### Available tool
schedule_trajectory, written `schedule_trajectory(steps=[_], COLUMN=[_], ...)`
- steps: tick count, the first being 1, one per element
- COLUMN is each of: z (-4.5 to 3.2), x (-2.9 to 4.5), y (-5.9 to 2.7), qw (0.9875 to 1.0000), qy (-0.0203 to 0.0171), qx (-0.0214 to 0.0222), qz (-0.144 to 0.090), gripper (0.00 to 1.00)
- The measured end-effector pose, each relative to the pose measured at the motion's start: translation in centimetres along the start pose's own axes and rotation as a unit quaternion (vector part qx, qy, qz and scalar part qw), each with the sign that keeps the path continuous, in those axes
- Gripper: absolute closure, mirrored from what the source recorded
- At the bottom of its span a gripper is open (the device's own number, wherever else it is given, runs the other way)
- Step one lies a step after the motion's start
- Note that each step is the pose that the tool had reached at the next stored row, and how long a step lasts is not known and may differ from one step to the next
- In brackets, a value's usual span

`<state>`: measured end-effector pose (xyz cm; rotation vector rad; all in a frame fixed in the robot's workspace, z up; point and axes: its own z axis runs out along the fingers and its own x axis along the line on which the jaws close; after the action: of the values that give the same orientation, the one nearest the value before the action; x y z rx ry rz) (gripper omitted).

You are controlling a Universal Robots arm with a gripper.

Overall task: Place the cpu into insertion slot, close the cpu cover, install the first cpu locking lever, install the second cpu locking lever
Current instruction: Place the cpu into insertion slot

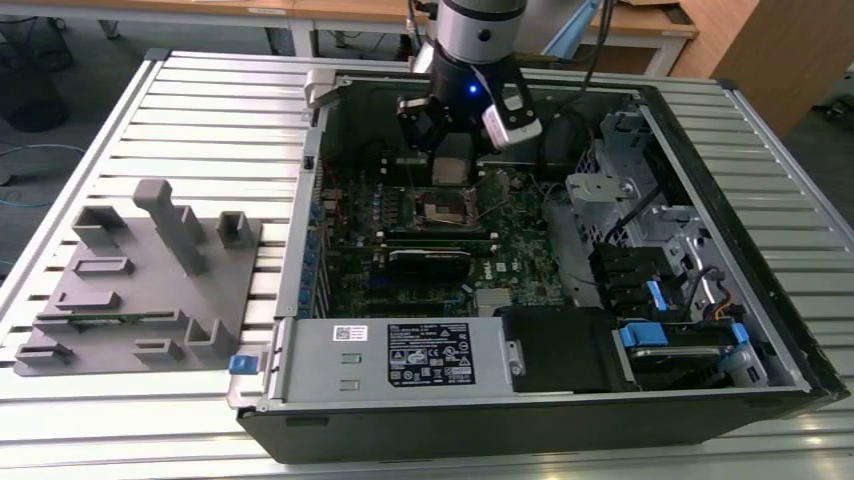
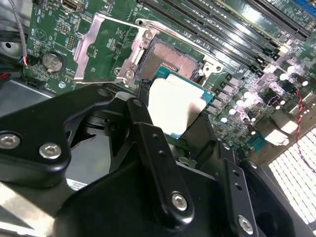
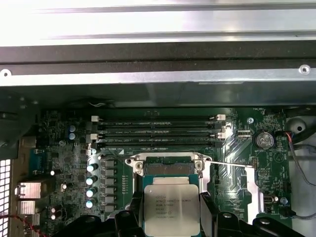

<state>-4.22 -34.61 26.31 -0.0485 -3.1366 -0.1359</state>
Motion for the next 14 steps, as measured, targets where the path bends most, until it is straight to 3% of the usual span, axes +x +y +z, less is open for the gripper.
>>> schedule_trajectory(steps=[14], z=[0.55], x=[0.00], y=[-0.04], qw=[1.0000], qy=[-0.0001], qx=[0.0000], qz=[0.001], gripper=[0.46])
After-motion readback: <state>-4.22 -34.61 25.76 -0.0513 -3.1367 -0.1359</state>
